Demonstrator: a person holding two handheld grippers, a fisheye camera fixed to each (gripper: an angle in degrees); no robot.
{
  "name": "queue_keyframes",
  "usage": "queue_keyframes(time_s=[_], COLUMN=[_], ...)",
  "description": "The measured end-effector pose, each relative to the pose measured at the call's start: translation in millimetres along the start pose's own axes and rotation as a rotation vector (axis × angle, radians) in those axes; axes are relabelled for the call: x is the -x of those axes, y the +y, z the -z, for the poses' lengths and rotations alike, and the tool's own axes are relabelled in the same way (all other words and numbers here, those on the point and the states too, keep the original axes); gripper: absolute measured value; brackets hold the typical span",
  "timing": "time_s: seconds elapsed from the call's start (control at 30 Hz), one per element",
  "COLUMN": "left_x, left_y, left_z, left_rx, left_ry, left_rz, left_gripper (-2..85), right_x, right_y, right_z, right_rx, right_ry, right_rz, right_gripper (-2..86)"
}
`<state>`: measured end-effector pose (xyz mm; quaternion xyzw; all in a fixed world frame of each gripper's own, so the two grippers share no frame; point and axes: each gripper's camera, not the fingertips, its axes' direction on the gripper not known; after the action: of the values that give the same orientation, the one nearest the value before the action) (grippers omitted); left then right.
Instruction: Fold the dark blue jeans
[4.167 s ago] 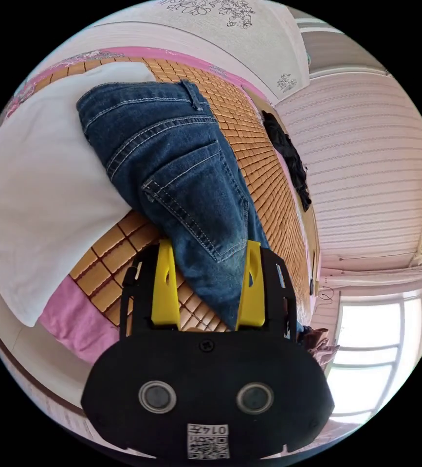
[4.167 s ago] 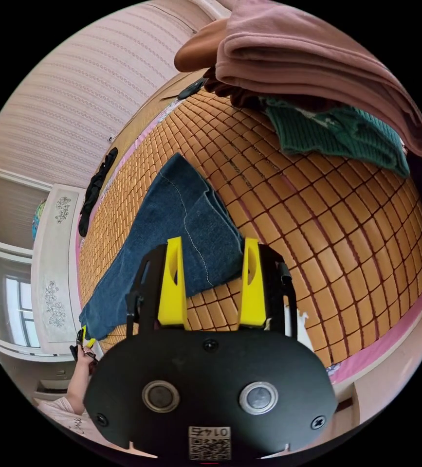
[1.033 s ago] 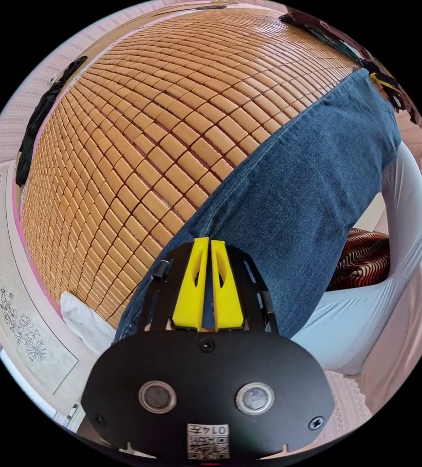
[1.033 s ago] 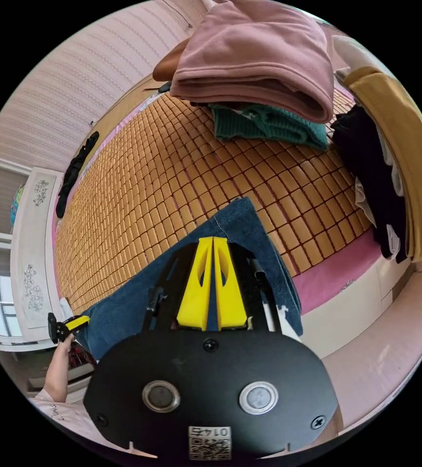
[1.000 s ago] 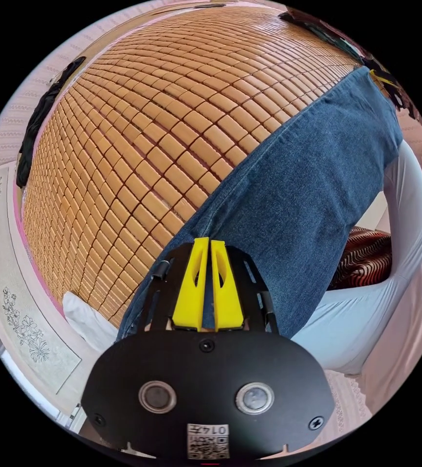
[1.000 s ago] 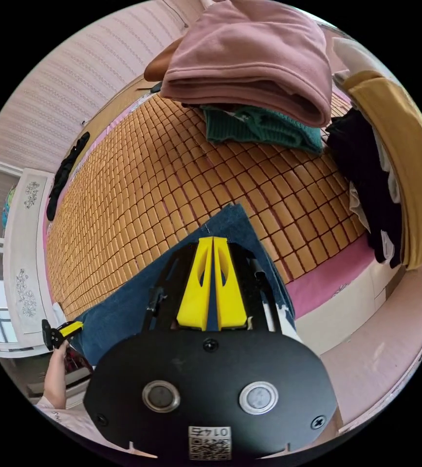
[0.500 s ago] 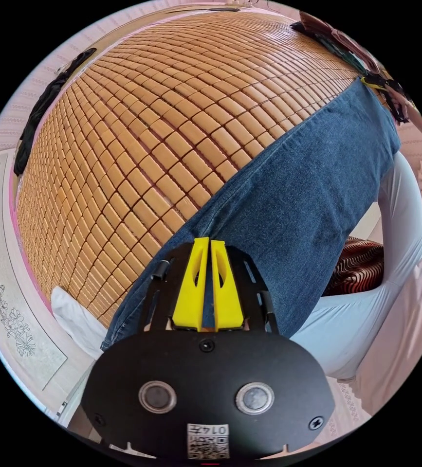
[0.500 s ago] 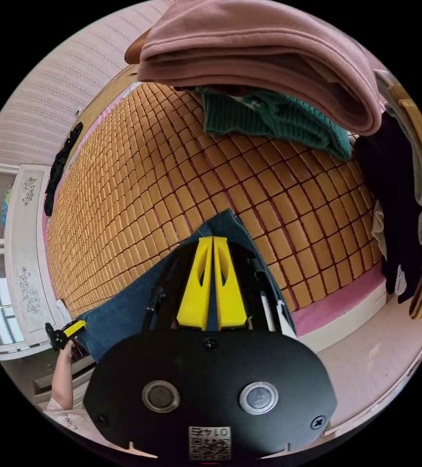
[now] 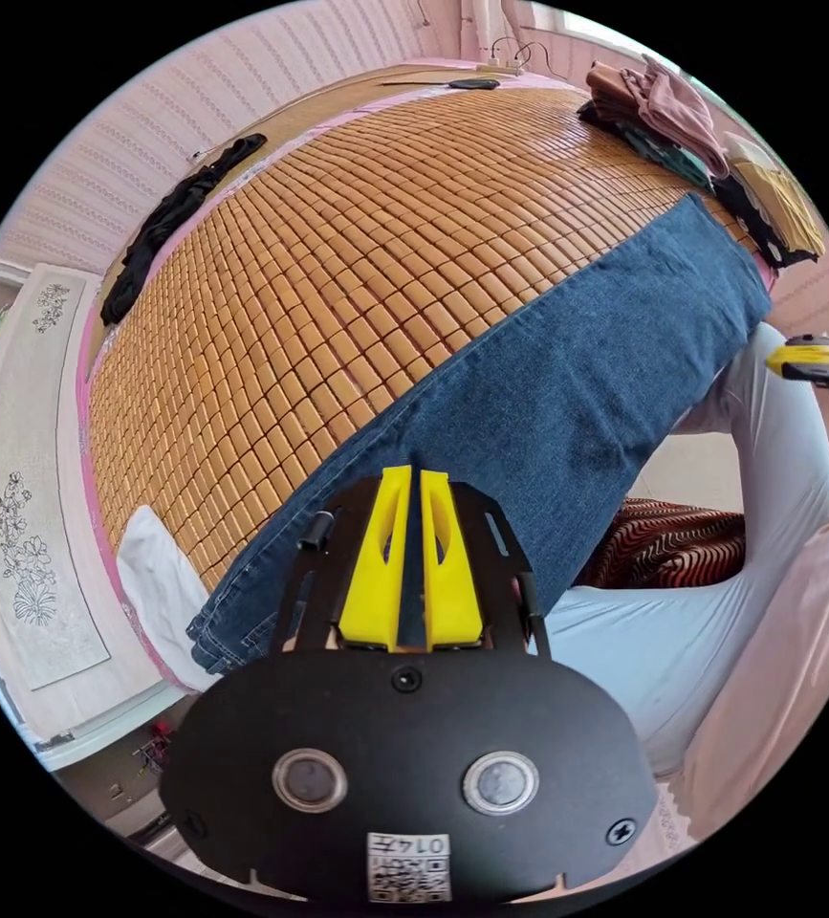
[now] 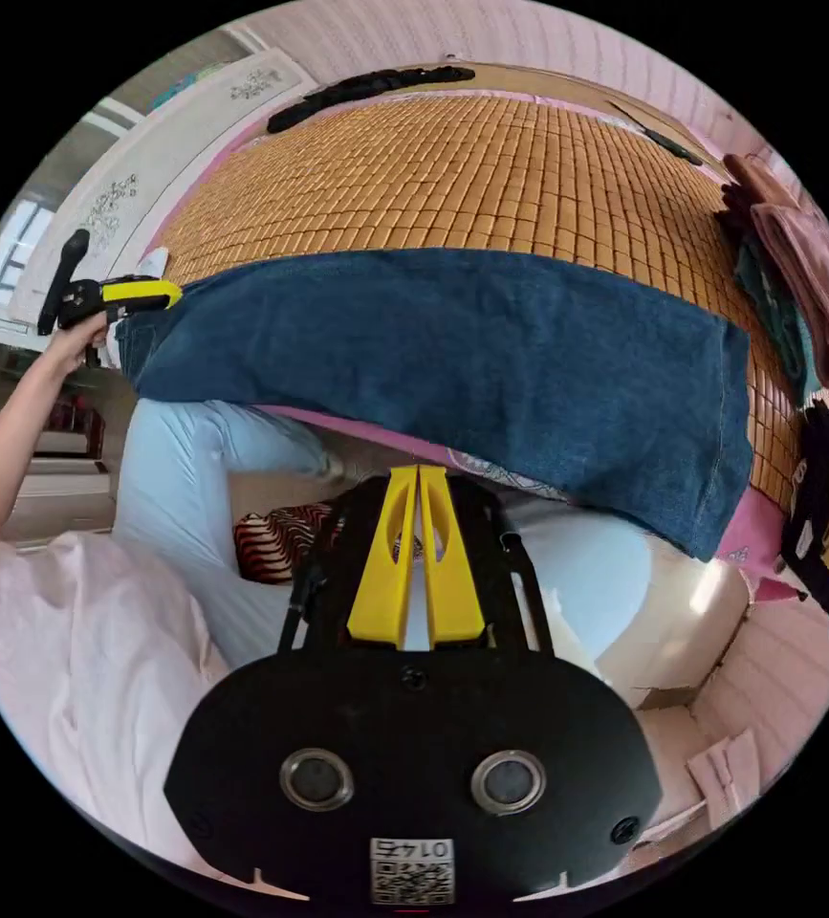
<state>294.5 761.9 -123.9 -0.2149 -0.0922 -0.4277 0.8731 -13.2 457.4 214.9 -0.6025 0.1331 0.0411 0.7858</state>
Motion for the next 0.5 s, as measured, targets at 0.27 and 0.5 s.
queue_keyframes(time_s=[0.27, 0.5], left_x=[-16, -26], left_y=[60, 85], left_z=[39, 33], left_rx=[-0.108, -0.121], left_ry=[0.075, 0.130], left_rz=[0.009, 0.039], left_gripper=[0.2, 0.4], right_x=[131, 216], right_y=[-46, -89], right_z=[-61, -132], right_rx=[0.054, 0.137], right_ry=[-0.008, 0.159], right_rz=[0.366, 0.579], right_gripper=[-0.4, -0.4])
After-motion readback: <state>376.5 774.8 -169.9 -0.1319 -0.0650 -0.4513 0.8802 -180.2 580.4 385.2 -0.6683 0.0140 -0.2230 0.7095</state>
